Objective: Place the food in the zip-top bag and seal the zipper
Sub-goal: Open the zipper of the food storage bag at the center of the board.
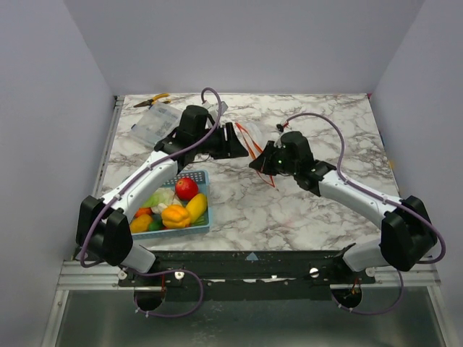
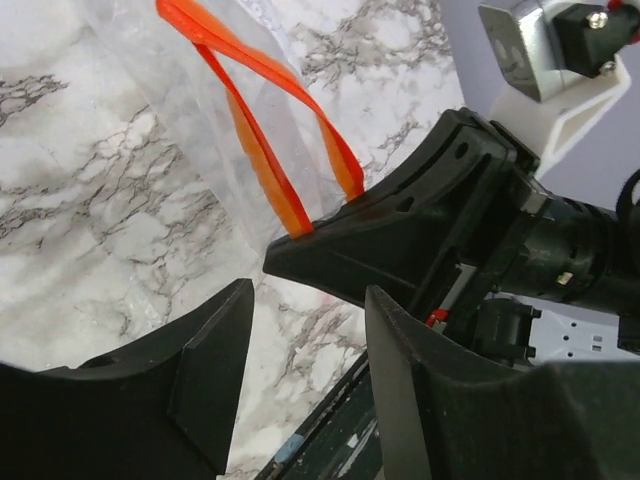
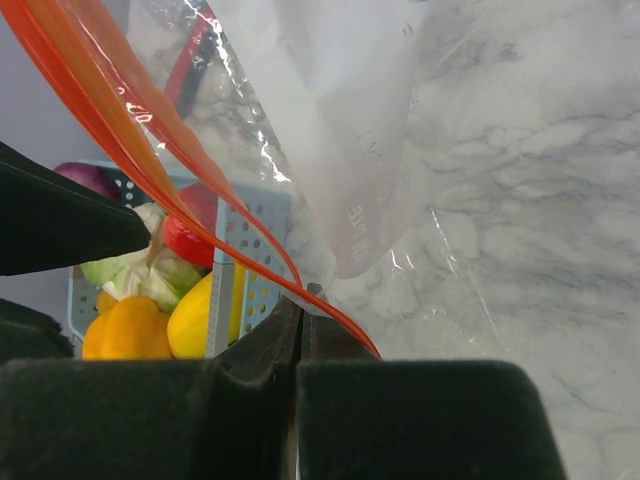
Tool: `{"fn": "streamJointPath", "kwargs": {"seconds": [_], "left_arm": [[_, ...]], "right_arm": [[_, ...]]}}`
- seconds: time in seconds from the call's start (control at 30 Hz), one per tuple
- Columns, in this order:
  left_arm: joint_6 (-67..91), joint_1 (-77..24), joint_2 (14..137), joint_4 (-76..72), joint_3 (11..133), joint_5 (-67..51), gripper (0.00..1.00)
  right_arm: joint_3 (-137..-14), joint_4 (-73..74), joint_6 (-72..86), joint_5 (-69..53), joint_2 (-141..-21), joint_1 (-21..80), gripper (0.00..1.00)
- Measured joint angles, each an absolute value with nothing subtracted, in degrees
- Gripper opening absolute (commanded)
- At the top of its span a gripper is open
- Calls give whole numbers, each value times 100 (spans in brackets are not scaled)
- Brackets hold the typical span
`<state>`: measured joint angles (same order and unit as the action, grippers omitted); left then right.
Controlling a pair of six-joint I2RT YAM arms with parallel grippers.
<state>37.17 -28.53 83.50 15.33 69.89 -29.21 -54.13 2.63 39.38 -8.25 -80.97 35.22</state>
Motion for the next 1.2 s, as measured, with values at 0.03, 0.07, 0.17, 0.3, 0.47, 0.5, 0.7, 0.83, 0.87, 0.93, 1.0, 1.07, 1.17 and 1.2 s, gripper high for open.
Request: {"fn": "streamJointPath", "kwargs": {"seconds": [0.03,0.07,0.17,0.3,0.47,0.5,0.7,0.83,0.87,0.93,1.0,1.07,1.17,1.2], "left_arm": [[3684,-2864,8409,1621,7032,-2908,58],[3662,-2864,8453,1669,7072,-2895,63],[3559,-2864,8558,1809,7192,-2773,66],[3479,-2864,8589,1938,7249,-2657,52],[3398,-2877,8672,1964,7279,-2613,43],[3385,-2880,8680,1970,7279,-2593,42],[3301,-2891,8694,1988,7319,-2571,24],[3229,-2891,8694,1992,7321,-2574,7],[3214,-2891,8694,1992,7323,-2574,5],[3179,-2891,8691,1990,7323,-2576,1],[3153,-2891,8691,1990,7323,-2576,0],[3135,-2888,8691,1990,7323,-2580,0],[3135,-2891,8691,1984,7323,-2641,0],[3135,-2891,8691,1981,7323,-2661,0]], "right_arm": [[-5376,204,4021,-792,-8093,3553,0],[-5330,119,4095,-738,-8084,3592,0],[-5168,-69,4364,-585,-8027,3758,0],[-5100,-239,4644,-397,-8003,4001,0],[-4974,-449,4904,-165,-7813,4211,0],[-4965,-471,4943,-128,-7776,4241,0],[-4963,-548,5039,93,-7719,4431,1],[-4963,-506,5028,176,-7719,4512,12],[-4963,-484,5009,193,-7719,4519,16],[-4965,-412,4965,233,-7719,4521,24],[-5017,-174,4849,303,-7719,4523,35],[-5092,49,4748,386,-7710,4532,45],[-5286,462,4545,467,-7655,4532,55],[-5378,607,4488,464,-7634,4532,56]]}}
